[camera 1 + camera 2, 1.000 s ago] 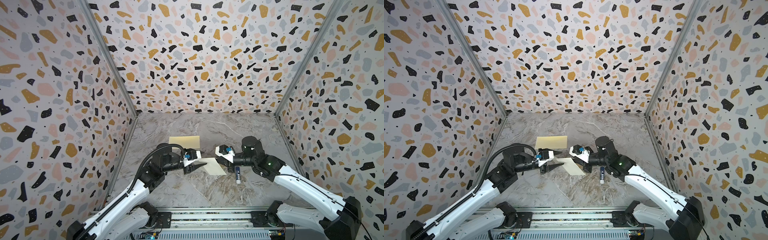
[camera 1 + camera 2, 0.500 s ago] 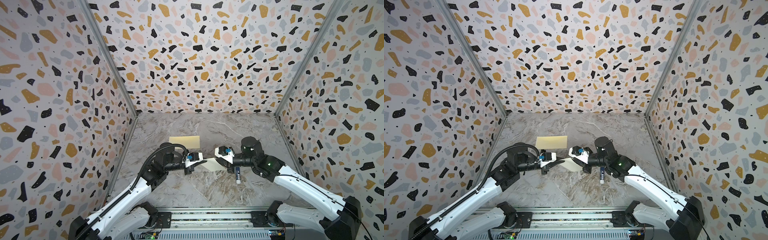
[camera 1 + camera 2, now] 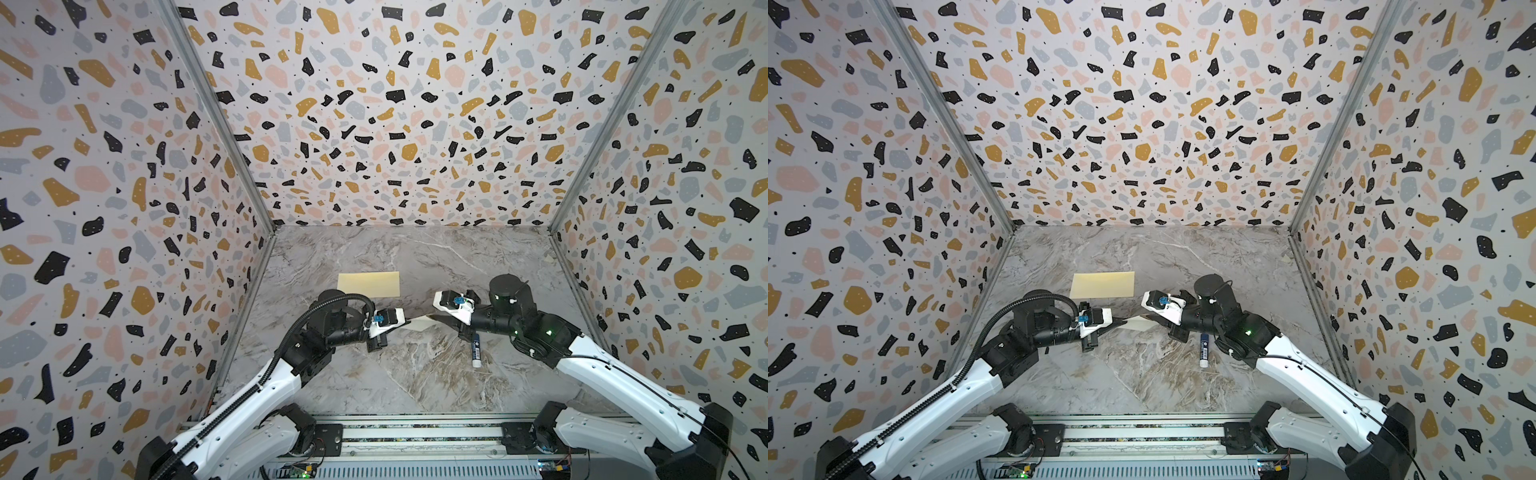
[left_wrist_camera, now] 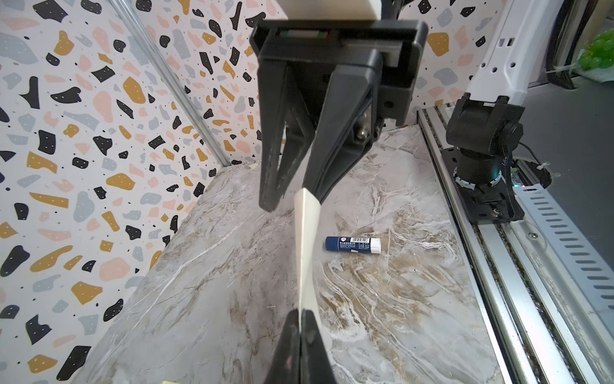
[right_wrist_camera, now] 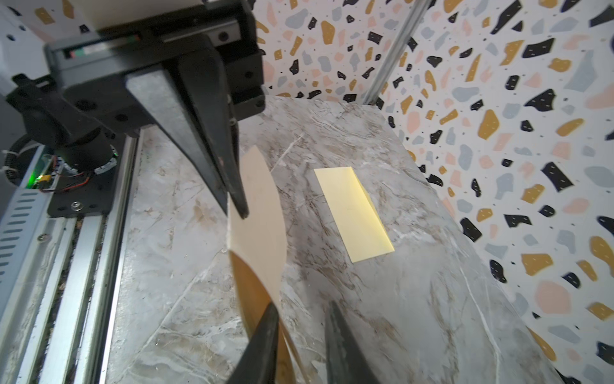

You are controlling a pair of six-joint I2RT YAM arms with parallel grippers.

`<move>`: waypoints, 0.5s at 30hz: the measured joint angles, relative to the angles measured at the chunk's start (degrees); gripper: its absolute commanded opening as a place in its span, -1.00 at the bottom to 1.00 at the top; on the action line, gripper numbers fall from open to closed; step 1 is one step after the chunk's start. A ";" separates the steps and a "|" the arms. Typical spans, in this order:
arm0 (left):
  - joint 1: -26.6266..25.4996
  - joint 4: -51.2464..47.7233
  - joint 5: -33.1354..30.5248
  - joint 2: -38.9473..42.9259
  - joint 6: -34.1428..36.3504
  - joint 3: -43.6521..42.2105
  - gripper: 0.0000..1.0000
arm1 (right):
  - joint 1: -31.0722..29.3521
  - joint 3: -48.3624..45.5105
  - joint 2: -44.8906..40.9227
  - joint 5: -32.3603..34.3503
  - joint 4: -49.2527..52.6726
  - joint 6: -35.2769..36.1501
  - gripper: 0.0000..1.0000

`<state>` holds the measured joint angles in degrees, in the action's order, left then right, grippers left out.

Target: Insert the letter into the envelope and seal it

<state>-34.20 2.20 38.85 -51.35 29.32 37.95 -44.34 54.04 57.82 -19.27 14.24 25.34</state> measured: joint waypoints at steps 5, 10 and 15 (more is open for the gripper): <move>0.00 0.46 -1.66 0.24 0.07 -0.20 -1.00 | 0.04 2.54 -5.27 3.48 2.80 0.92 0.02; 0.00 0.52 -2.32 0.24 0.04 -0.20 -1.00 | 0.02 5.55 -5.35 -0.70 3.34 0.37 0.18; 0.00 0.61 -2.40 0.22 0.07 -0.22 -1.00 | 0.00 6.47 -1.22 -4.11 3.91 0.02 0.18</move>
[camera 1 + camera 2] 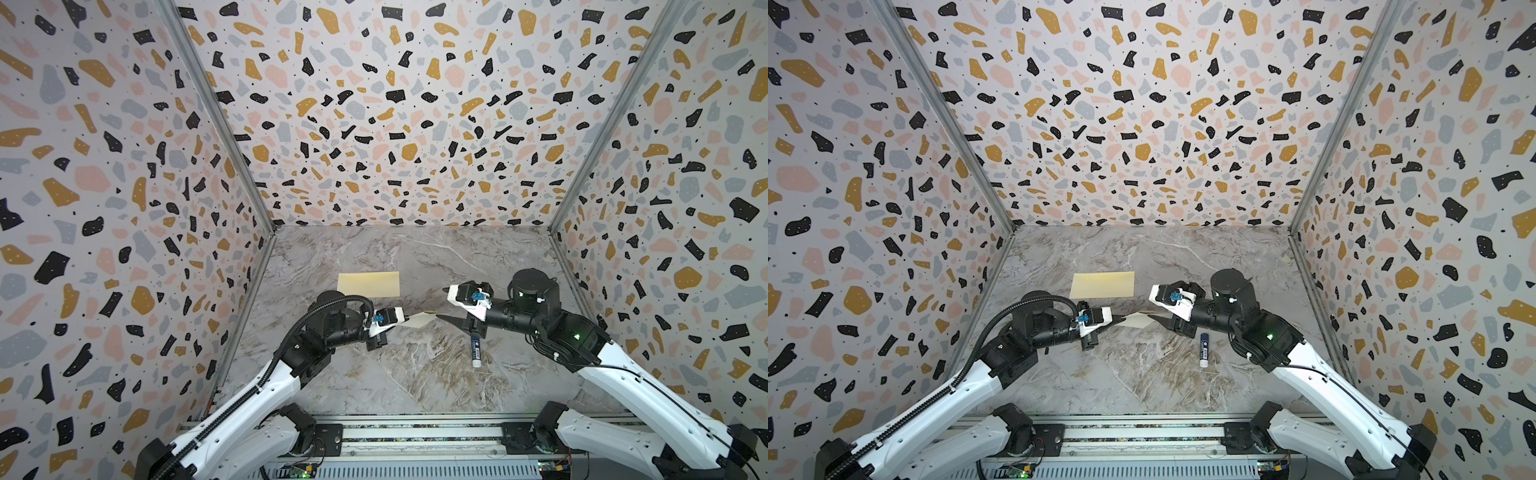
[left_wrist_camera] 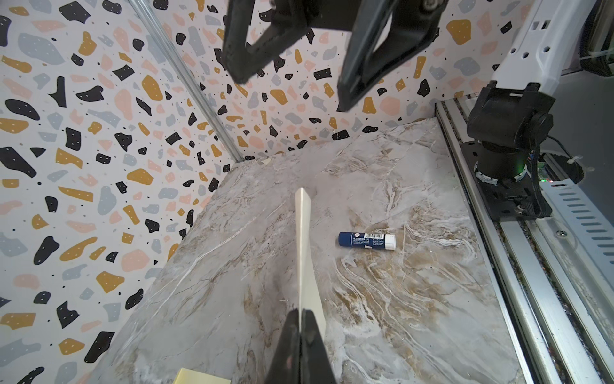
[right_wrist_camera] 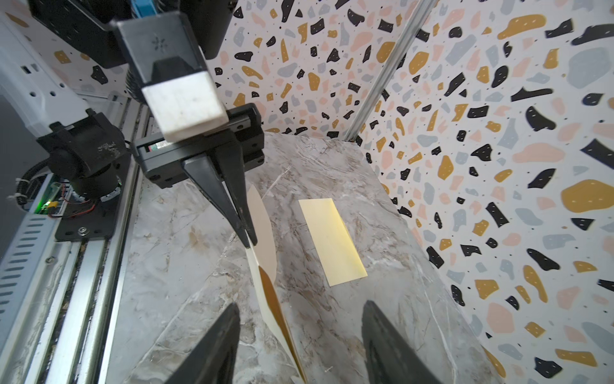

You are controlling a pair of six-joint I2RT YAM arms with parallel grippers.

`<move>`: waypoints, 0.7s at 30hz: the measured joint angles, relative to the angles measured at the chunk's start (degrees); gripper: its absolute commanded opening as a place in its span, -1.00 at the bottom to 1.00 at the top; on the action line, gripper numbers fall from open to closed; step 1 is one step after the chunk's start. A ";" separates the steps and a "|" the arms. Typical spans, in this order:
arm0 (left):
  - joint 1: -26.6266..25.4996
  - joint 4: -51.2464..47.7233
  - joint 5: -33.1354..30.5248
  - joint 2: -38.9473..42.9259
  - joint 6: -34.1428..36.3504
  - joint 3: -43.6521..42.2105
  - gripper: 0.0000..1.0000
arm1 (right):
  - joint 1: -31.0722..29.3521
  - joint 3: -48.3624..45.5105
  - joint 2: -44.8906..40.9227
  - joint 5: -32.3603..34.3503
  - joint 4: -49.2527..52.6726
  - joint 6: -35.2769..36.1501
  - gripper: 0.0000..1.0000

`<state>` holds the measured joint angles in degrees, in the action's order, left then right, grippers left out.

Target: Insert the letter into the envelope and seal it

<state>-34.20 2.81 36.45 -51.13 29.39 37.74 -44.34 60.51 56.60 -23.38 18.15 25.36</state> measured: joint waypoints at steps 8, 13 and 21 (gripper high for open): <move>0.00 0.26 -0.11 0.02 -0.02 -0.02 -1.00 | -0.55 -0.02 4.46 -3.26 0.66 -0.63 -0.07; 0.00 0.28 -0.09 0.02 -0.02 -0.13 -1.00 | -1.14 -0.02 5.40 -4.37 -0.61 -0.94 -0.29; 0.00 0.28 -0.09 0.02 0.00 -0.48 -1.00 | -1.95 -0.02 9.20 -5.42 -1.88 -1.31 -0.80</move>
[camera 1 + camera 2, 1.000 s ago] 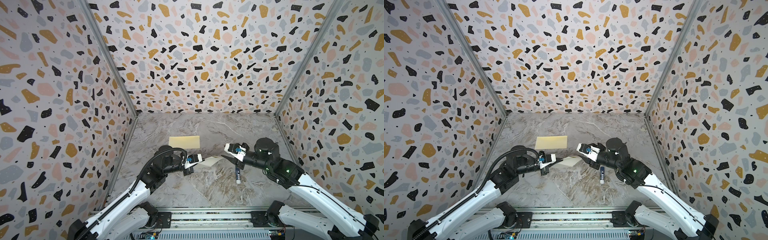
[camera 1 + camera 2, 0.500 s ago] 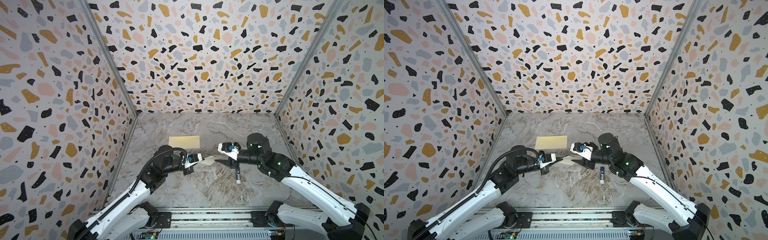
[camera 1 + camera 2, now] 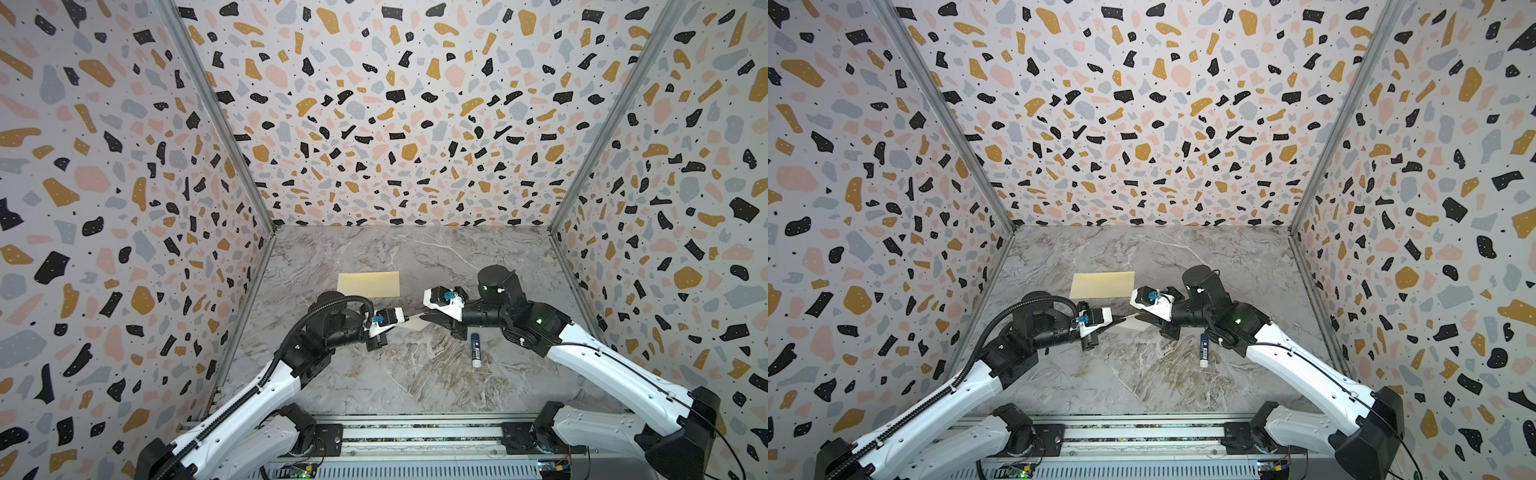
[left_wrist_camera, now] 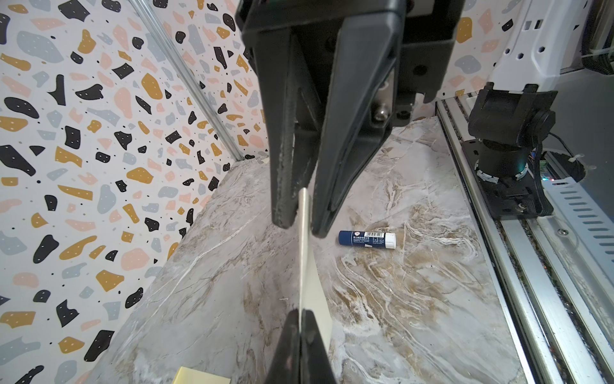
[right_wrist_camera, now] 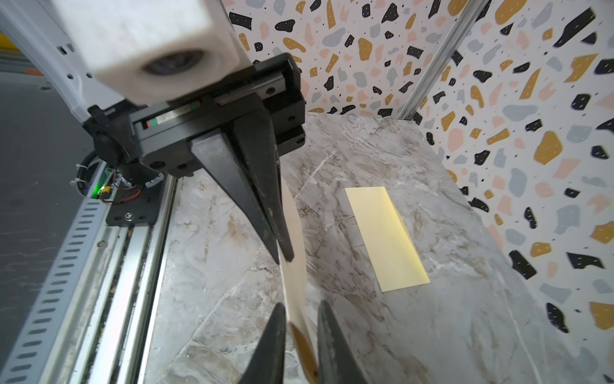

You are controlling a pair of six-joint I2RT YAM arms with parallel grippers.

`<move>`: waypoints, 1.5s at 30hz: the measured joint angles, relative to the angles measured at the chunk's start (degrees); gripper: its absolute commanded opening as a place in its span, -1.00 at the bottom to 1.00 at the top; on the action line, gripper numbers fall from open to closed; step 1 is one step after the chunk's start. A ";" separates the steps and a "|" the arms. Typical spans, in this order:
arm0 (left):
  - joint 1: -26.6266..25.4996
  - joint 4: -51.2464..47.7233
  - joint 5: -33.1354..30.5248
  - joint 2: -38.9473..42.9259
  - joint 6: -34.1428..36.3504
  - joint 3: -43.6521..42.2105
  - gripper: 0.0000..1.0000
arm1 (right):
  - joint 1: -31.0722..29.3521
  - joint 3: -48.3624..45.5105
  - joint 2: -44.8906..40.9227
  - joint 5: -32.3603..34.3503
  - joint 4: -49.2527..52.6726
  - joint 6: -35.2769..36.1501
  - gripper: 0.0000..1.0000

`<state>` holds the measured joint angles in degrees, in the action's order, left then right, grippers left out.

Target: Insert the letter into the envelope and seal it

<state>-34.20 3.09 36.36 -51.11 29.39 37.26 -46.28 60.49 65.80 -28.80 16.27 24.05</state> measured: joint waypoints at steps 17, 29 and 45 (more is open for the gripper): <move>-0.07 0.35 0.24 -0.02 0.00 -0.13 -0.82 | -0.46 0.00 -1.60 1.09 -0.02 0.48 -1.00; -0.07 0.44 0.24 -0.15 0.04 -0.13 -1.00 | -0.50 -0.22 -7.02 4.31 -0.02 1.55 -1.00; -0.11 -0.13 0.13 -0.74 0.00 -0.13 -0.86 | -0.68 -1.20 -10.84 8.57 0.00 2.62 -1.00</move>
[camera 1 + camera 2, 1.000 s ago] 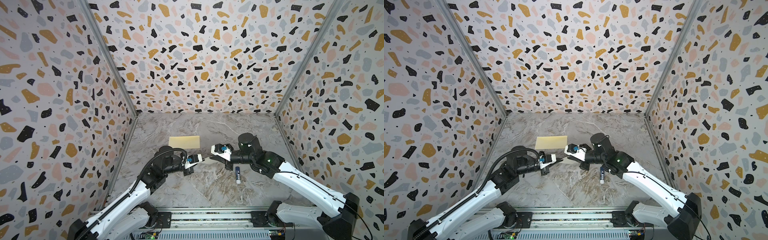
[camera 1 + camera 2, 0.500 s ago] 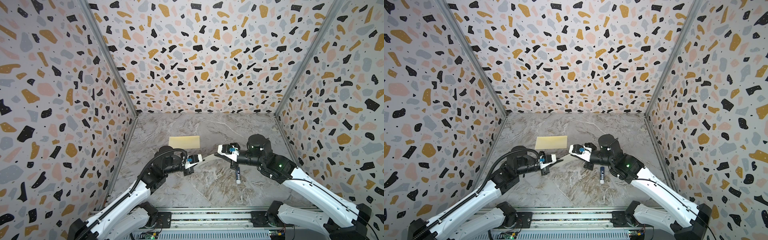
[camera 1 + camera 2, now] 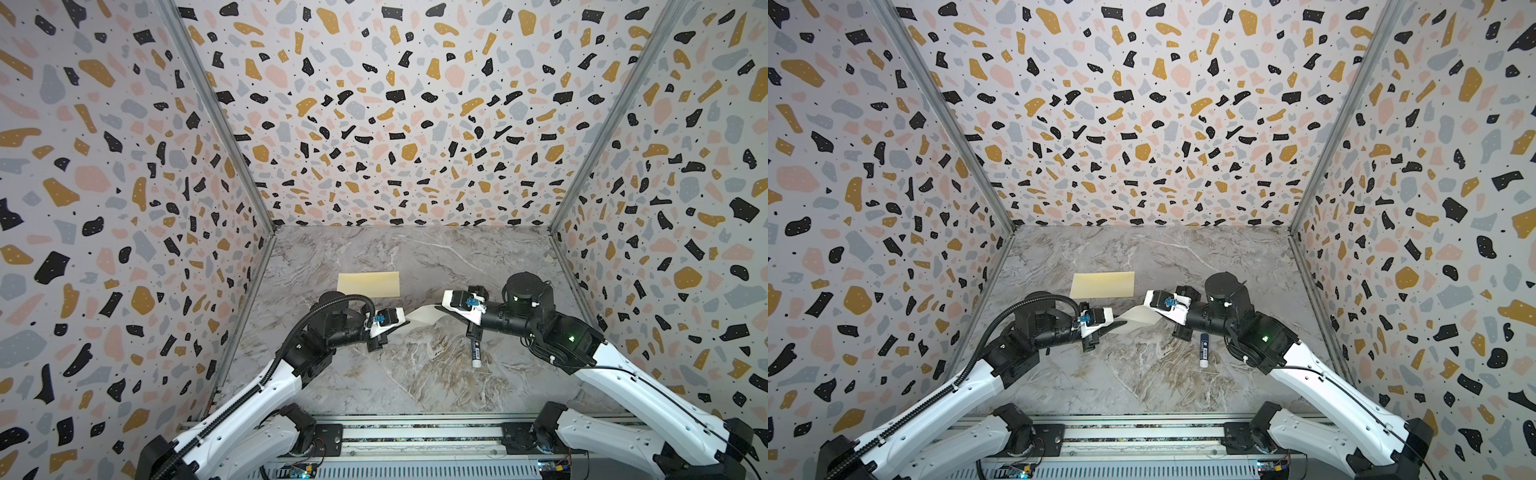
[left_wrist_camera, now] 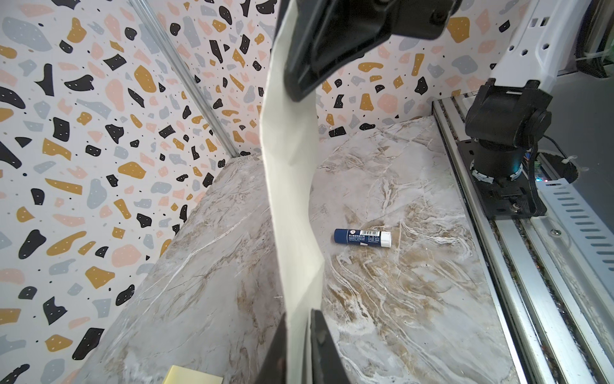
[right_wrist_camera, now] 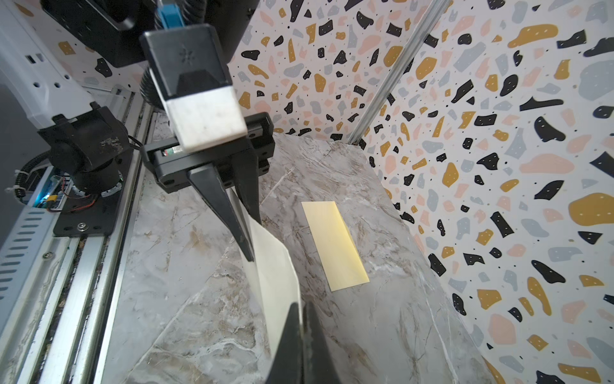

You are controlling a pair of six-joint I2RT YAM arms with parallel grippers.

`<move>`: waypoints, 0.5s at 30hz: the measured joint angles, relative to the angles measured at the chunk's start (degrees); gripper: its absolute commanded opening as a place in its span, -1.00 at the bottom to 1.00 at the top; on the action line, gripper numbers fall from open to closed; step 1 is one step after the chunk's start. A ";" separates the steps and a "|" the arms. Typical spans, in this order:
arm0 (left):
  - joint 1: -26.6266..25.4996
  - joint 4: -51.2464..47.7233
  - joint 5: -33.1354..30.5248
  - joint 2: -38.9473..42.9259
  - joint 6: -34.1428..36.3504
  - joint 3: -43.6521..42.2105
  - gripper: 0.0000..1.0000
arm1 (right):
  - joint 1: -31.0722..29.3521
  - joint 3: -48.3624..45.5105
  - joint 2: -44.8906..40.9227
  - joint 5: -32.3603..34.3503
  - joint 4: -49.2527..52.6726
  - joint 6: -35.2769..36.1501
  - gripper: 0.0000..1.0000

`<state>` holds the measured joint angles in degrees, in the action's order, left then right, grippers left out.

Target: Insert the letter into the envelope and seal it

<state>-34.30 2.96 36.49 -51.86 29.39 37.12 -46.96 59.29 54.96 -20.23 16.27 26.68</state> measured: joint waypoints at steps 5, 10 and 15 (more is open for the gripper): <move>0.00 -0.39 -0.15 -0.04 0.09 0.00 -1.00 | 0.00 -0.15 -0.39 0.81 -0.02 0.44 -1.00; 0.00 -0.72 0.02 -0.17 0.24 0.00 -1.00 | 0.00 -0.48 -0.39 1.51 -0.07 0.39 -0.88; 0.00 -1.27 0.26 -0.20 0.61 0.00 -1.00 | 0.00 -0.74 -0.55 2.69 -0.55 -0.35 -0.51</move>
<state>-34.30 1.69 36.75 -52.05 30.00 37.12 -46.96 58.54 54.41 -17.54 15.73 26.33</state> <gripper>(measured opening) 0.047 0.176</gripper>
